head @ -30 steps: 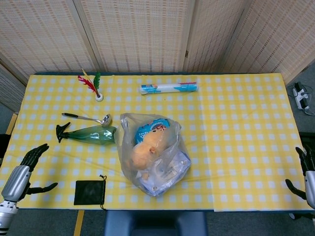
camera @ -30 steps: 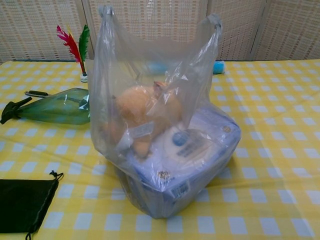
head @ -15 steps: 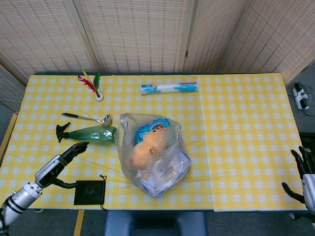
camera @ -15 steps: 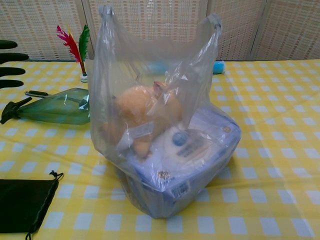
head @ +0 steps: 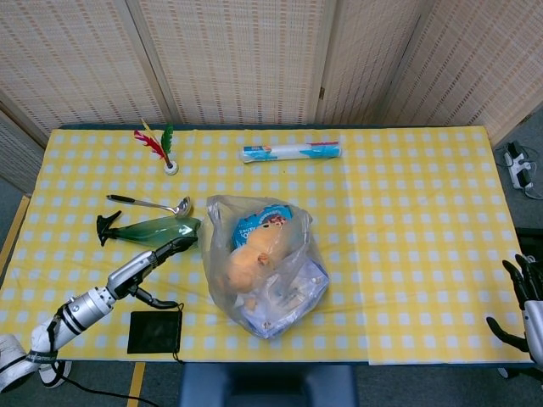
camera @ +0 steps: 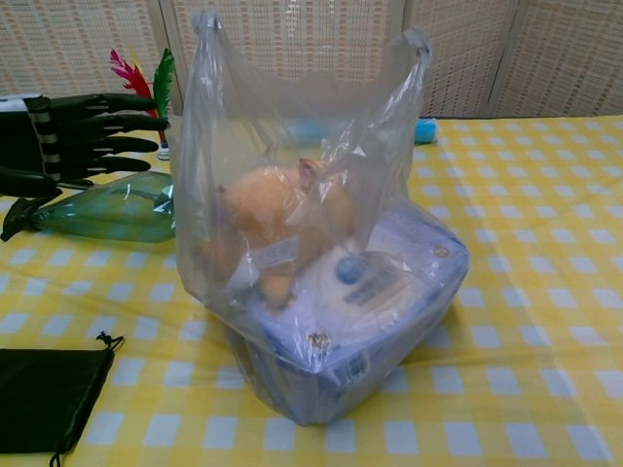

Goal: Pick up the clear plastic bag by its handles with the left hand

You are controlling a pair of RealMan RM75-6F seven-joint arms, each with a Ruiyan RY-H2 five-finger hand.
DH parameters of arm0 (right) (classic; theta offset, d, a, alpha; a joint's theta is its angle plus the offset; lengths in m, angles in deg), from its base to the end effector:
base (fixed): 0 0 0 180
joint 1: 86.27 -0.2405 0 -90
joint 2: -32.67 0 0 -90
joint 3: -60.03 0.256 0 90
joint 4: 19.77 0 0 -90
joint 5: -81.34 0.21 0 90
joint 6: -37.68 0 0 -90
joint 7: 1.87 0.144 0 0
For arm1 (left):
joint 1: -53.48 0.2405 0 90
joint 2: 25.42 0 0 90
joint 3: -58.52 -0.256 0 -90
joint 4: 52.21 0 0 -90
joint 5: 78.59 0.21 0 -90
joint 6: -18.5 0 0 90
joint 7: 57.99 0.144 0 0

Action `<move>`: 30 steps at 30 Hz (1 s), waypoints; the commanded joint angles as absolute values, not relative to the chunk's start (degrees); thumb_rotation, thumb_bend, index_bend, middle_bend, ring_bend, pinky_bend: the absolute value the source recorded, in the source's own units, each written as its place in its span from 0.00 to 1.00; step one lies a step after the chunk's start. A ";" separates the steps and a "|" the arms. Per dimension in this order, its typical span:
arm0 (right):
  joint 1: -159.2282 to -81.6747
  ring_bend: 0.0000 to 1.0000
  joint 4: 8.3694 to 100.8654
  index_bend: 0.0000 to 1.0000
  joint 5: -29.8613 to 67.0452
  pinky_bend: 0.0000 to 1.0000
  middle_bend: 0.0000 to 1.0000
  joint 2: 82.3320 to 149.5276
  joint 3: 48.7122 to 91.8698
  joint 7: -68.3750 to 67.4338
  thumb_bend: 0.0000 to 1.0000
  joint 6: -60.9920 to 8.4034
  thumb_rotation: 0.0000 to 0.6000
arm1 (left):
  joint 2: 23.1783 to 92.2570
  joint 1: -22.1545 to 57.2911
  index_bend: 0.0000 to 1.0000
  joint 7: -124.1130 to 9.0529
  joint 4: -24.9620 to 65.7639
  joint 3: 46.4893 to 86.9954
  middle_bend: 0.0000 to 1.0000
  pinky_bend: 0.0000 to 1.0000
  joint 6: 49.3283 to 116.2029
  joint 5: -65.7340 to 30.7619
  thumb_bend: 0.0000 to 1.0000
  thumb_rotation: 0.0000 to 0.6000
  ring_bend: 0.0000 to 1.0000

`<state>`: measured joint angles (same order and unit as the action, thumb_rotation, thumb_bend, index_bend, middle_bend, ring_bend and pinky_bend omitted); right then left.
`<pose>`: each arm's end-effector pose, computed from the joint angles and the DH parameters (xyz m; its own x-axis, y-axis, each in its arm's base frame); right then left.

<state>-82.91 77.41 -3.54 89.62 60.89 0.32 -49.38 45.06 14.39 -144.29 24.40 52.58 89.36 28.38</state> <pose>-0.3278 -0.1275 0.1919 0.3948 -0.0561 0.9171 -0.9060 0.1420 0.3987 -0.2083 0.3014 0.0771 -0.3874 0.7511 0.5346 0.7328 -0.1010 0.6729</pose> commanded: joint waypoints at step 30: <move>-82.52 0.00 77.21 0.00 -2.99 0.00 0.00 88.62 61.06 3.76 0.27 -49.12 1.00 | 44.92 6.14 0.02 -129.71 28.12 55.60 0.06 0.01 81.85 21.46 0.08 0.91 0.08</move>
